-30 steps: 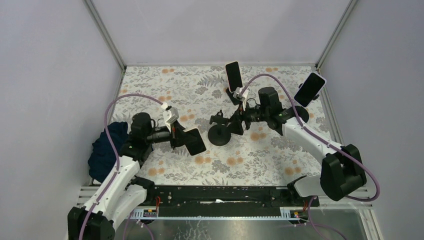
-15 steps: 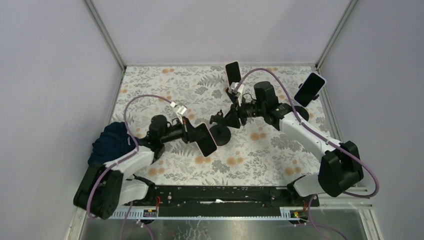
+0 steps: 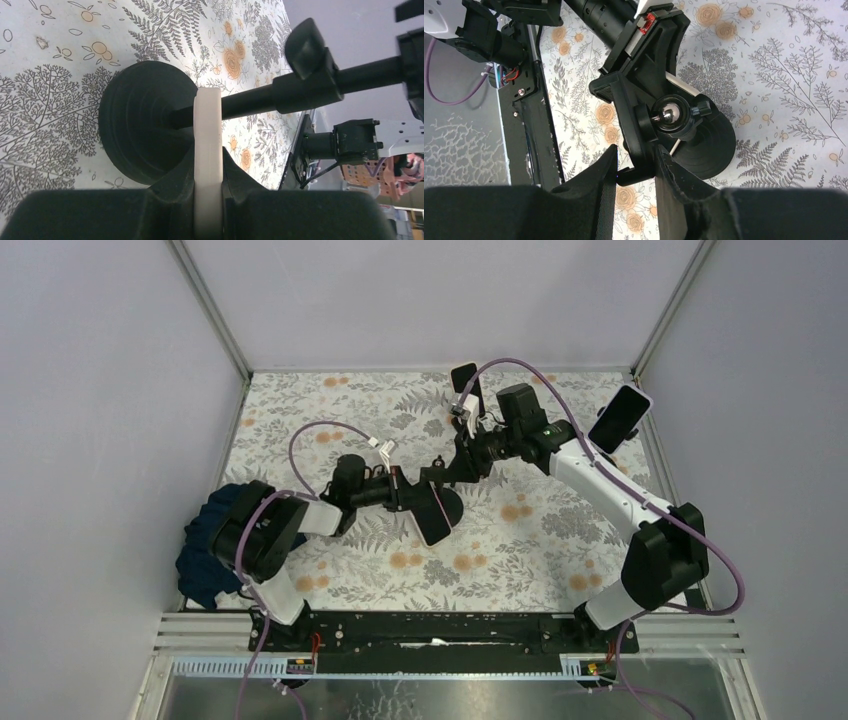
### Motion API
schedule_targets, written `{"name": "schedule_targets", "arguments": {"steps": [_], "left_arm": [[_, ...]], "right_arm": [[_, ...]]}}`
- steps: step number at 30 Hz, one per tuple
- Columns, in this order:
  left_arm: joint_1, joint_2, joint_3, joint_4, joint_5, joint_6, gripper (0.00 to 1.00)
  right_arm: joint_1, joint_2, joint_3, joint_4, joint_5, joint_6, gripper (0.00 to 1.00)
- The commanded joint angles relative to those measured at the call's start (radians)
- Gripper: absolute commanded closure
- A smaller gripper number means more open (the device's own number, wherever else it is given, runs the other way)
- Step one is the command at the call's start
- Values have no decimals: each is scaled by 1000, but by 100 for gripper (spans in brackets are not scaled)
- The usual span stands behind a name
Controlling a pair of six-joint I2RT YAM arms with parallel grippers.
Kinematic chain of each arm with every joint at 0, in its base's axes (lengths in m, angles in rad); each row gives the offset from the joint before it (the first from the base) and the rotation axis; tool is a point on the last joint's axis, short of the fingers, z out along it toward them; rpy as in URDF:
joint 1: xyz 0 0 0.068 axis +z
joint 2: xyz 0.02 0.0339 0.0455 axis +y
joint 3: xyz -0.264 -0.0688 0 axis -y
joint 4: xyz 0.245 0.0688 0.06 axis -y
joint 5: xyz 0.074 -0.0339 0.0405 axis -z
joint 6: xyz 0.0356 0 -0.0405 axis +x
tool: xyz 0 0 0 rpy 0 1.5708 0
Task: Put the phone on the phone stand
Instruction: Adjust the phone stand at the center of the board.
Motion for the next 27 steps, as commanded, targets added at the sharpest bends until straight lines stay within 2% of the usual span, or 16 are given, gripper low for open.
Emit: {"name": "schedule_targets", "arguments": {"steps": [1, 10, 21, 24, 27], "left_arm": [[-5, 97, 56, 133, 9, -55, 100], [20, 203, 76, -6, -30, -48, 100], [33, 243, 86, -90, -49, -2, 100], [36, 246, 84, -88, -48, 1, 100], [36, 249, 89, -90, -47, 5, 100]], "right_arm": [[8, 46, 115, -164, -39, -20, 92], [3, 102, 236, -284, -48, 52, 99], [-82, 328, 515, -553, -242, 160, 100], [-94, 349, 558, -582, -214, 124, 100], [-95, 312, 528, -519, -192, 117, 100]]}}
